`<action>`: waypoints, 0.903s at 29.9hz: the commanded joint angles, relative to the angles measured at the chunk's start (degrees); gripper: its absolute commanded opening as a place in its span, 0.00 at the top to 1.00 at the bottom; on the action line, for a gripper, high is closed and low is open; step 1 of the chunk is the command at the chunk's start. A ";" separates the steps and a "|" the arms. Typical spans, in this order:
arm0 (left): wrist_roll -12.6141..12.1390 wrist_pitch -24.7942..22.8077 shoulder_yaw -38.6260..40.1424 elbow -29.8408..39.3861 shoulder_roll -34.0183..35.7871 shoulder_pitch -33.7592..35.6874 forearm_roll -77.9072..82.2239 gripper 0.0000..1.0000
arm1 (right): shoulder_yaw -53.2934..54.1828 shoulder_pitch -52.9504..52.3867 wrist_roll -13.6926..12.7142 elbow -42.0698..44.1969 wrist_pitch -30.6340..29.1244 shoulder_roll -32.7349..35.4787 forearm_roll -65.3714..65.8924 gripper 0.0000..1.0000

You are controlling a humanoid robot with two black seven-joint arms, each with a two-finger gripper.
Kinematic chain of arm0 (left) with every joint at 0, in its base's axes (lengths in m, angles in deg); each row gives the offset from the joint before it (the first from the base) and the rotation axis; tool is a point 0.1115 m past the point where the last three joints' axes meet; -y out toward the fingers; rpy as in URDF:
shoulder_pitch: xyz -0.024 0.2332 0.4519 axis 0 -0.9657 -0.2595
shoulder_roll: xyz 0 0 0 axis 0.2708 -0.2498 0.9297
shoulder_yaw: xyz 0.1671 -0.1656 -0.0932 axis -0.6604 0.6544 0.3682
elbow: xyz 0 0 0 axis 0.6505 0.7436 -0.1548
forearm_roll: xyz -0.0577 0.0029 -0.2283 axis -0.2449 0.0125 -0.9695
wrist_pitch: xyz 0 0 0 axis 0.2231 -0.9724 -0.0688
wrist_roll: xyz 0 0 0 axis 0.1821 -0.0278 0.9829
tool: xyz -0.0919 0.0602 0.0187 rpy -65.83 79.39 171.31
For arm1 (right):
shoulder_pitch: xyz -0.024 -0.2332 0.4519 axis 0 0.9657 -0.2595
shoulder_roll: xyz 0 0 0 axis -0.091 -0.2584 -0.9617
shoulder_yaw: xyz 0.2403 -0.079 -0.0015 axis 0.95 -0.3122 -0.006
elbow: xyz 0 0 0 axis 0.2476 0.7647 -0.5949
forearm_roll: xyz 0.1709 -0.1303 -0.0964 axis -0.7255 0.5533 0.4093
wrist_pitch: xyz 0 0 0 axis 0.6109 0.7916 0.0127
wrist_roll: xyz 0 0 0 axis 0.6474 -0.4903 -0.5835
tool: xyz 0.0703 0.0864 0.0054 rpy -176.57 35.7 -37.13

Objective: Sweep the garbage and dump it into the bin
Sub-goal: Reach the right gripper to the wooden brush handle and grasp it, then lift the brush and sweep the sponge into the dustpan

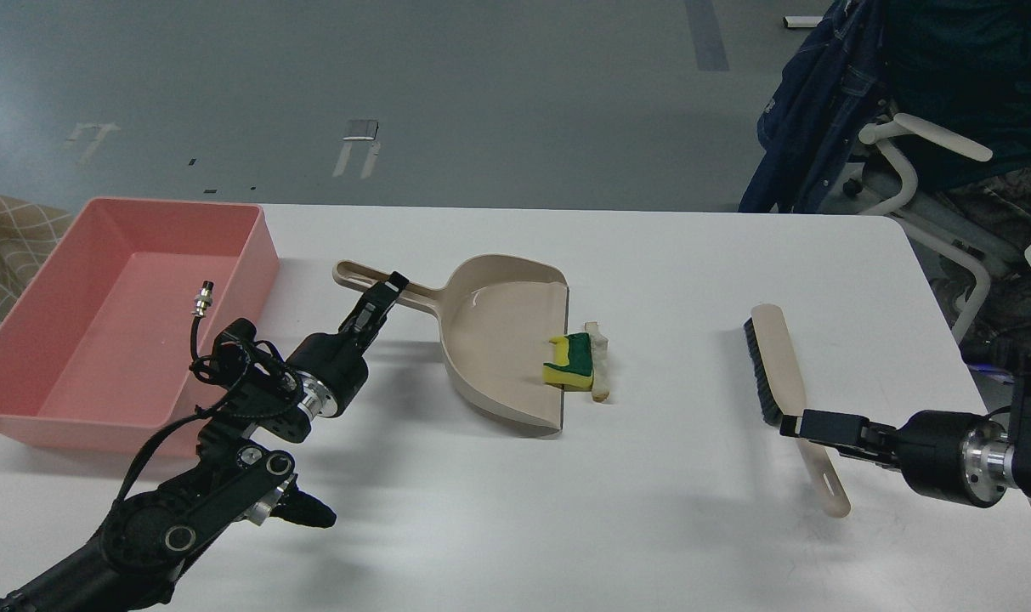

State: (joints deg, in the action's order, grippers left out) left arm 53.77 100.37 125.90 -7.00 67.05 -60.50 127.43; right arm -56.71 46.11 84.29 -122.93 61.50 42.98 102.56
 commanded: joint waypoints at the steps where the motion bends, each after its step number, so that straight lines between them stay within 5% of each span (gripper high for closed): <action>1: 0.00 0.00 0.01 -0.06 -0.06 0.01 -0.01 1.00 | 0.07 0.00 -1.39 -0.59 0.00 -0.05 0.01 0.21; 6: 0.00 0.00 0.01 0.03 -0.06 0.01 -0.01 1.00 | -0.02 0.18 -1.57 -1.38 0.00 -0.14 0.01 0.47; 21: 0.00 0.00 0.01 0.03 -0.06 0.54 -0.01 1.00 | -0.11 0.18 -2.63 -1.47 0.00 -1.28 -0.08 0.52; 27: 0.09 0.00 0.09 0.03 0.02 0.45 -0.01 1.00 | -0.11 0.18 -2.63 -1.47 -0.17 -1.28 -0.08 0.68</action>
State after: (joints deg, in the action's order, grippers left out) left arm 53.82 100.37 125.92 -7.02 67.05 -59.99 127.42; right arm -56.84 46.27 81.66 -124.41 61.49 41.63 102.48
